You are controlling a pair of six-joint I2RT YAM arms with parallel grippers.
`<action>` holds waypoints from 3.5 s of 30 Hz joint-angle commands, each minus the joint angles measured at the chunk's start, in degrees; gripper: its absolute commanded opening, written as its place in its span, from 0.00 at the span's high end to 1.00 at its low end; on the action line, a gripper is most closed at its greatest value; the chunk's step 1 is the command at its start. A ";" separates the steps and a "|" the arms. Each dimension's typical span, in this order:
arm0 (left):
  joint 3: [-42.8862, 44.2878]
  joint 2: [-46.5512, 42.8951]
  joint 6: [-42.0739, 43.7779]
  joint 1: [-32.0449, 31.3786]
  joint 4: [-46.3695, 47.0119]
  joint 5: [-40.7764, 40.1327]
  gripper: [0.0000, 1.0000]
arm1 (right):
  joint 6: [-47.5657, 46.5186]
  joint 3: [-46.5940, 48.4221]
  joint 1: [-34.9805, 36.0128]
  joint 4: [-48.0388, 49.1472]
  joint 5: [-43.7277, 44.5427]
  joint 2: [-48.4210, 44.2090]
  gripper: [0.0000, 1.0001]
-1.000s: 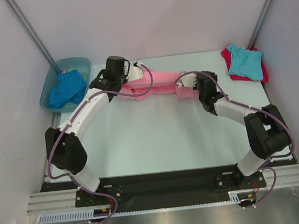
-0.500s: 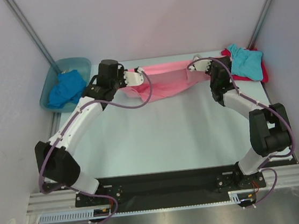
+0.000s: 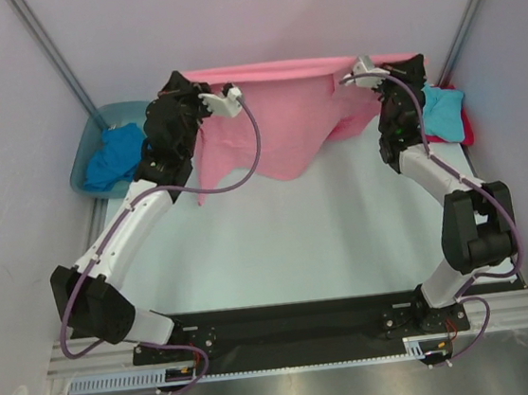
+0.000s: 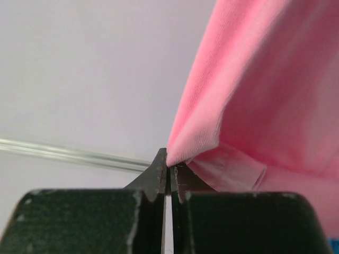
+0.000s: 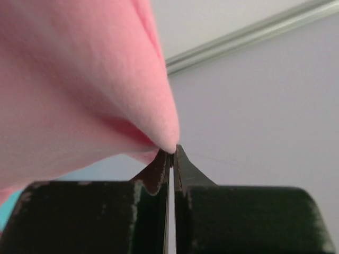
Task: Fold and stack the t-shirts
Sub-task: Flatten the tshirt out, then fold the tshirt
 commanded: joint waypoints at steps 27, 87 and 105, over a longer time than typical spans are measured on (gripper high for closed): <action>27.46 -14.96 -10.38 4.01 -66.05 26.98 1.00 | 27.28 31.29 -2.47 -100.56 -40.07 -19.78 1.00; -11.21 -4.08 1.57 10.60 -73.02 20.83 1.00 | 28.42 13.19 -2.30 -109.04 -41.04 -1.94 1.00; -7.24 1.39 -4.92 9.29 -69.02 11.36 0.00 | 33.07 13.81 -2.12 -98.43 -31.40 -4.74 0.18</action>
